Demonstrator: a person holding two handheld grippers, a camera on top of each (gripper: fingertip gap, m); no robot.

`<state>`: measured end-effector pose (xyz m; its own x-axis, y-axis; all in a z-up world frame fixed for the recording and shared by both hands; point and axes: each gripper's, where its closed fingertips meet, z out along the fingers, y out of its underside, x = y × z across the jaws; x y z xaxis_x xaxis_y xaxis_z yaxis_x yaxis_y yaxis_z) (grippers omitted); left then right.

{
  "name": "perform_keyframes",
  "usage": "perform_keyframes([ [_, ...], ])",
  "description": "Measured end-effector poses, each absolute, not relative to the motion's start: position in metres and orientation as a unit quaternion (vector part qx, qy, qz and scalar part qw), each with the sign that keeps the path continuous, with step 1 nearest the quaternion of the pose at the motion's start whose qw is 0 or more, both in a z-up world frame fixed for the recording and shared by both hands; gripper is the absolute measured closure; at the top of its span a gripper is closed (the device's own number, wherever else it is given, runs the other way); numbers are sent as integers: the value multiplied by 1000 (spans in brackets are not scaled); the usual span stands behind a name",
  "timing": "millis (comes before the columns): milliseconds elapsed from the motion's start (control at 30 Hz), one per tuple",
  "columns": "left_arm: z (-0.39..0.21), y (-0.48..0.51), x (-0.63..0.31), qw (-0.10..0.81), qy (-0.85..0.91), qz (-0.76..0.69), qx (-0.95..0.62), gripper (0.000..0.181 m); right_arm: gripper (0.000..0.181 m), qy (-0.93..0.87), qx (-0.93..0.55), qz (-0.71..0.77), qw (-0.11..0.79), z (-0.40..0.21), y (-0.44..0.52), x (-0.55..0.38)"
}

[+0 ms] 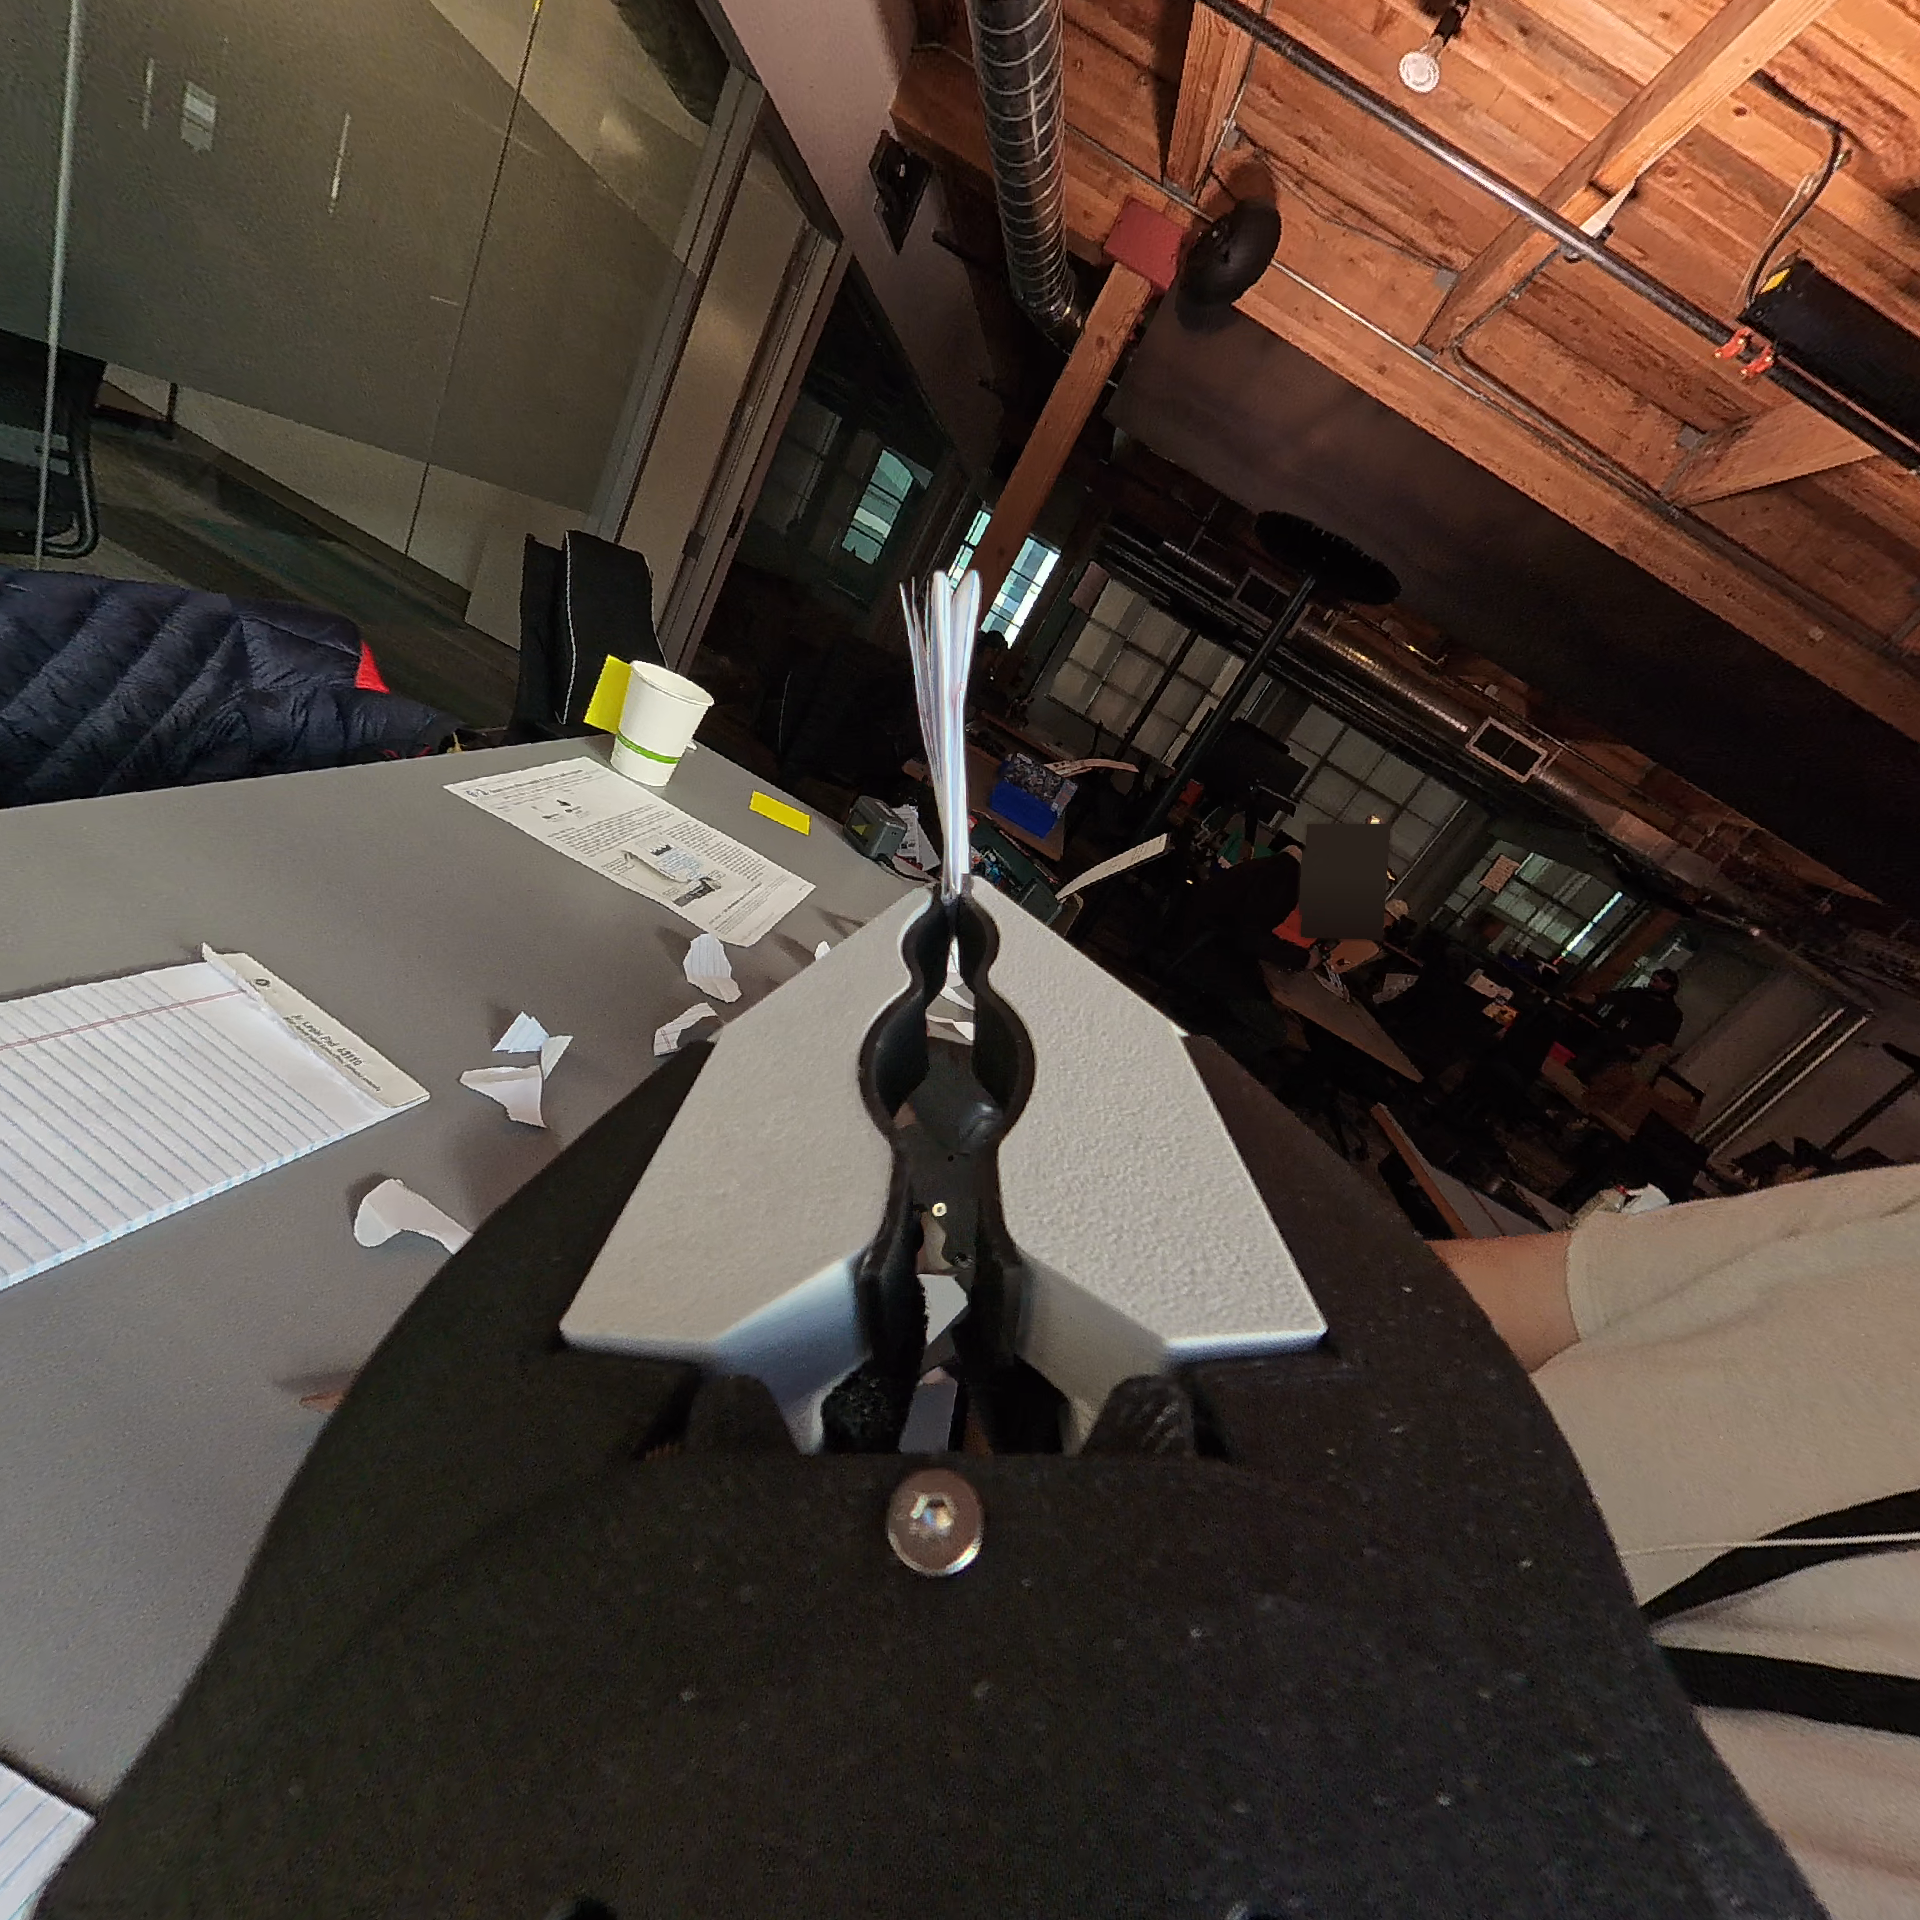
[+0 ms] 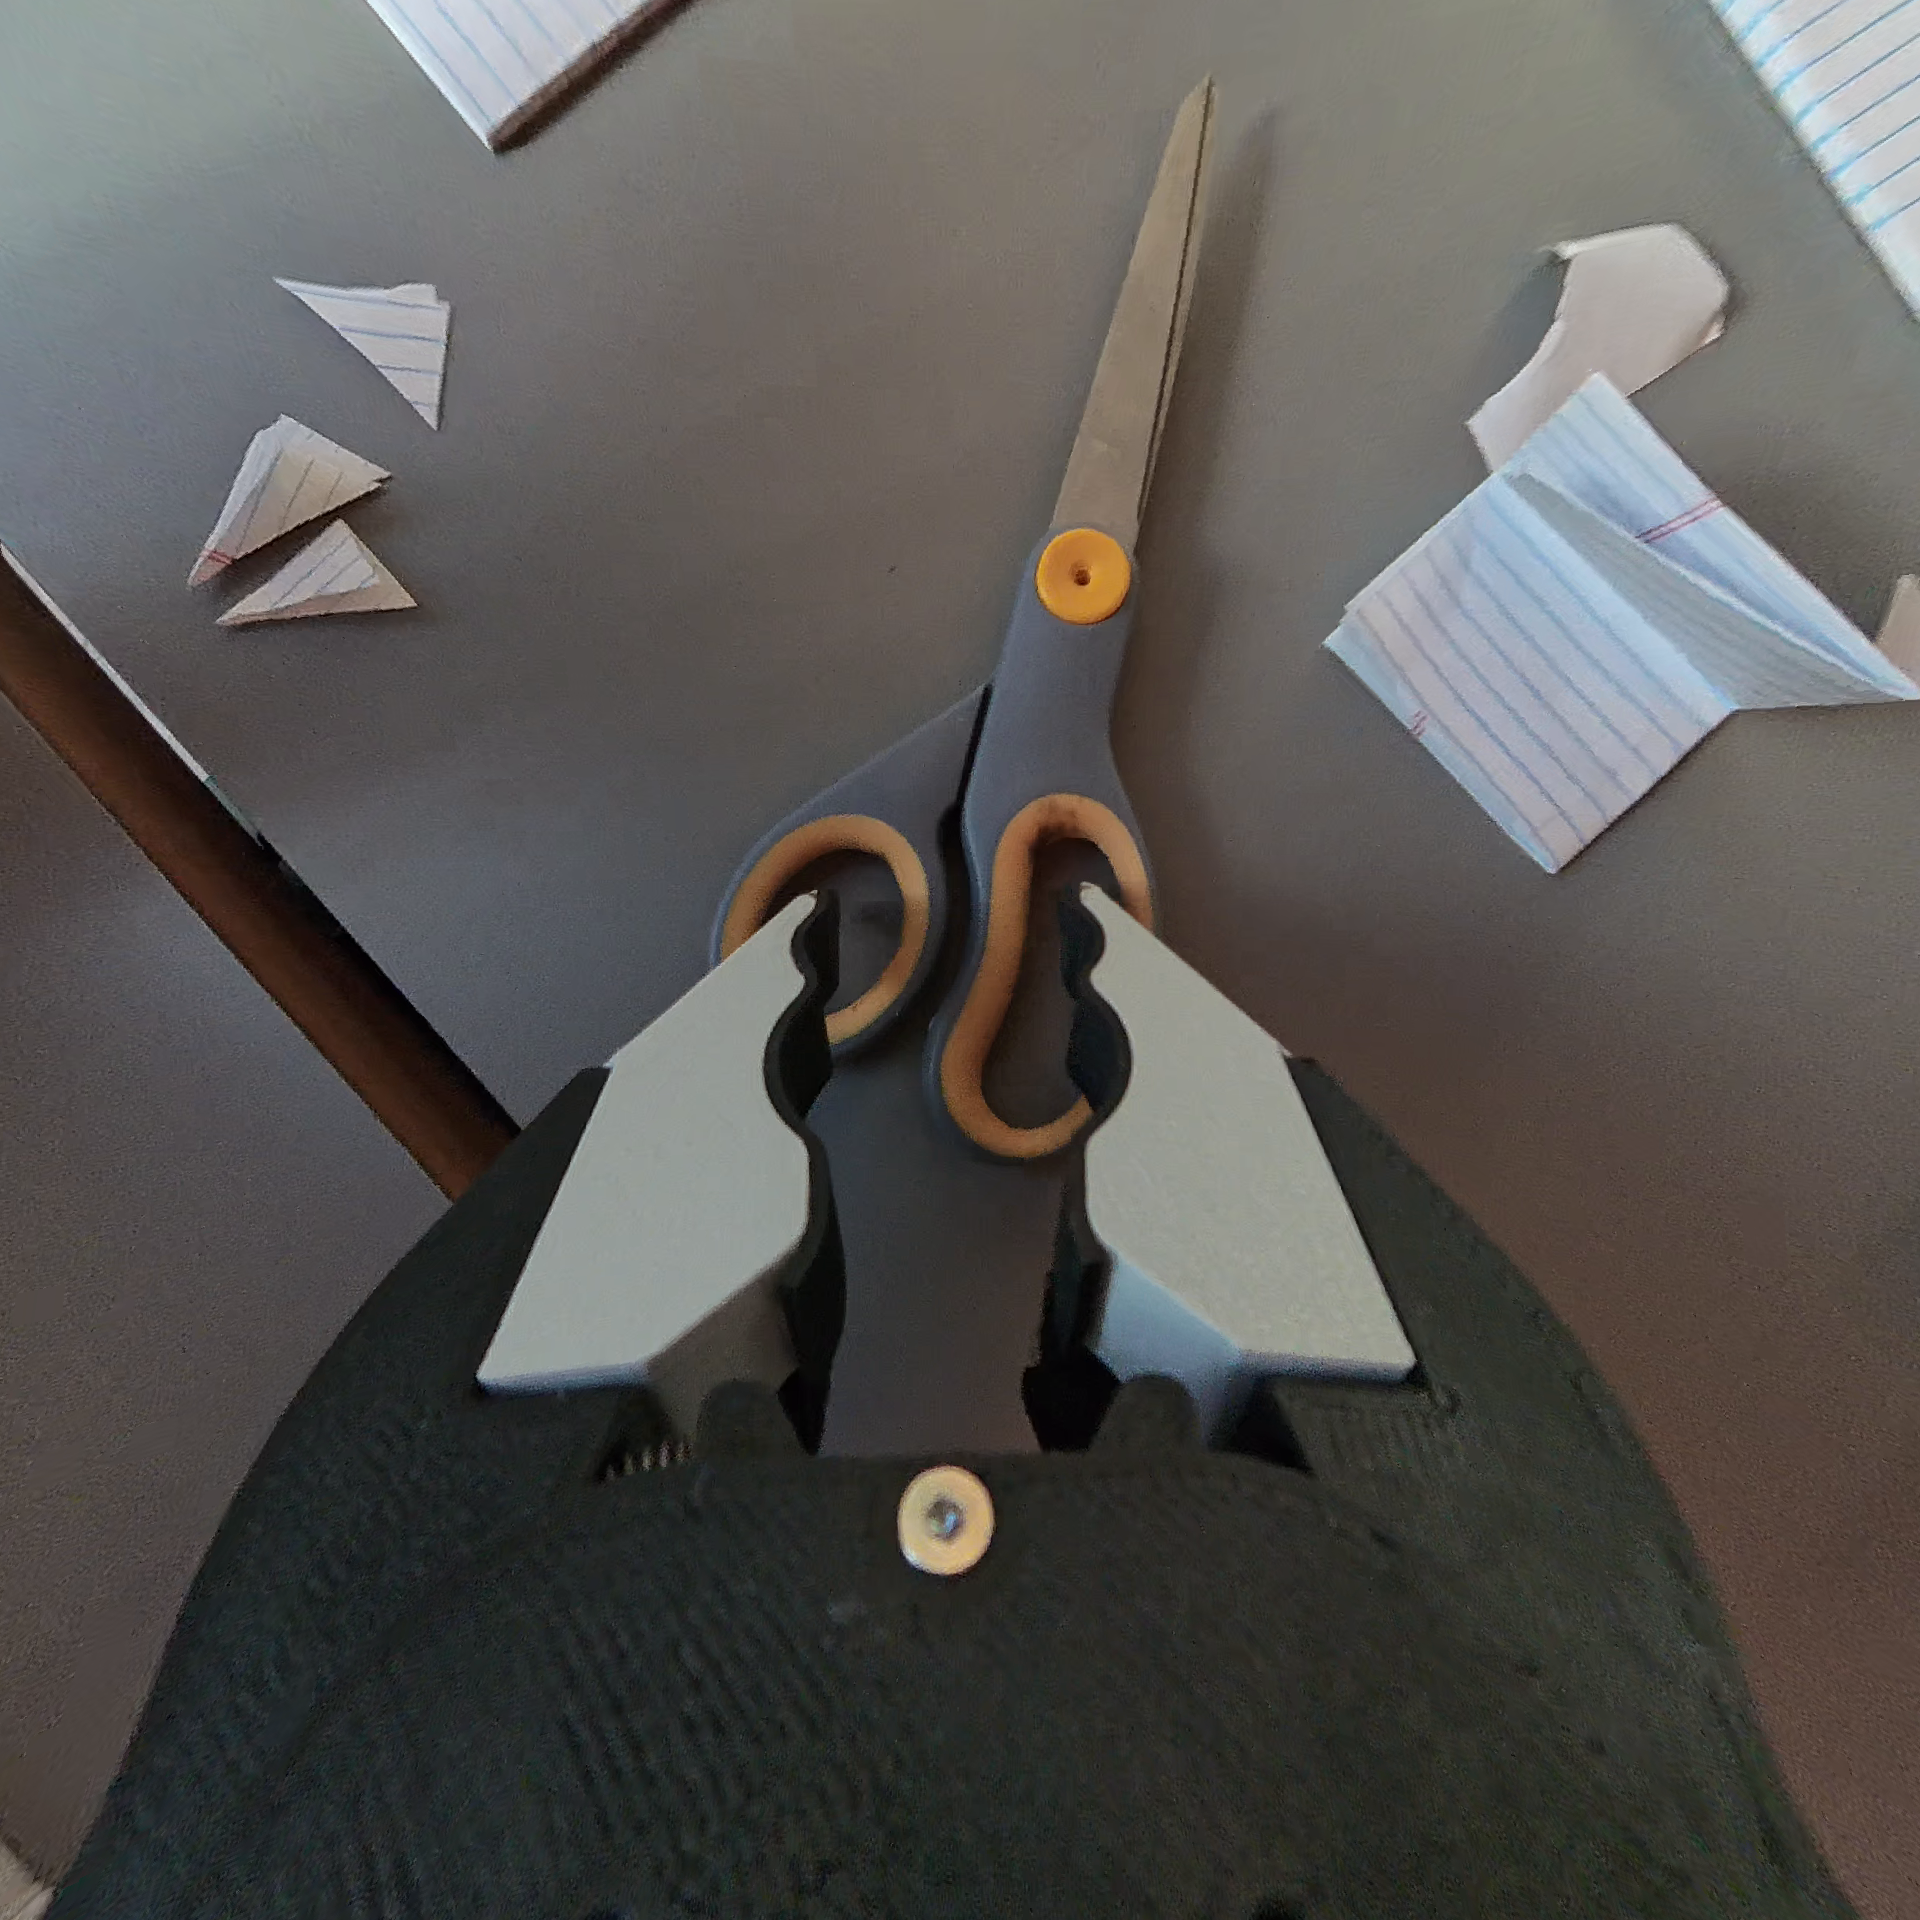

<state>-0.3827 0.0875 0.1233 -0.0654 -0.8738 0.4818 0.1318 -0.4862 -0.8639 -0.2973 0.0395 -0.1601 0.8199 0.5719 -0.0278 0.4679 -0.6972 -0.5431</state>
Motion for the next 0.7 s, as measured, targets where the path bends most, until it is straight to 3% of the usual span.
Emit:
perform_keyframes([
  [167, 122, 87, -380, 385, 333, -649, -565, 181, 133, -309, -908, 100, 263, -165, 53, -303],
  [200, 121, 87, -378, 382, 334, -650, -566, 181, 136, -313, -906, 104, 265, -164, 54, -304],
  [233, 119, 87, -376, 378, 335, -651, -566, 181, 156, -320, -903, 109, 265, -164, 53, -305],
  [300, 117, 86, -372, 368, 337, -656, -566, 181, 157, -294, -903, 152, 275, -163, 53, -306],
  [433, 113, 84, -368, 362, 343, -652, -572, 181, 158, -87, -860, 431, 259, -131, 46, -315],
  [600, 109, 85, -368, 360, 346, -634, -591, 181, 159, 75, -607, 724, 318, -30, 41, -296],
  [700, 103, 75, -358, 340, 360, -625, -603, 181, 158, 94, -474, 800, 356, 21, 33, -274],
])
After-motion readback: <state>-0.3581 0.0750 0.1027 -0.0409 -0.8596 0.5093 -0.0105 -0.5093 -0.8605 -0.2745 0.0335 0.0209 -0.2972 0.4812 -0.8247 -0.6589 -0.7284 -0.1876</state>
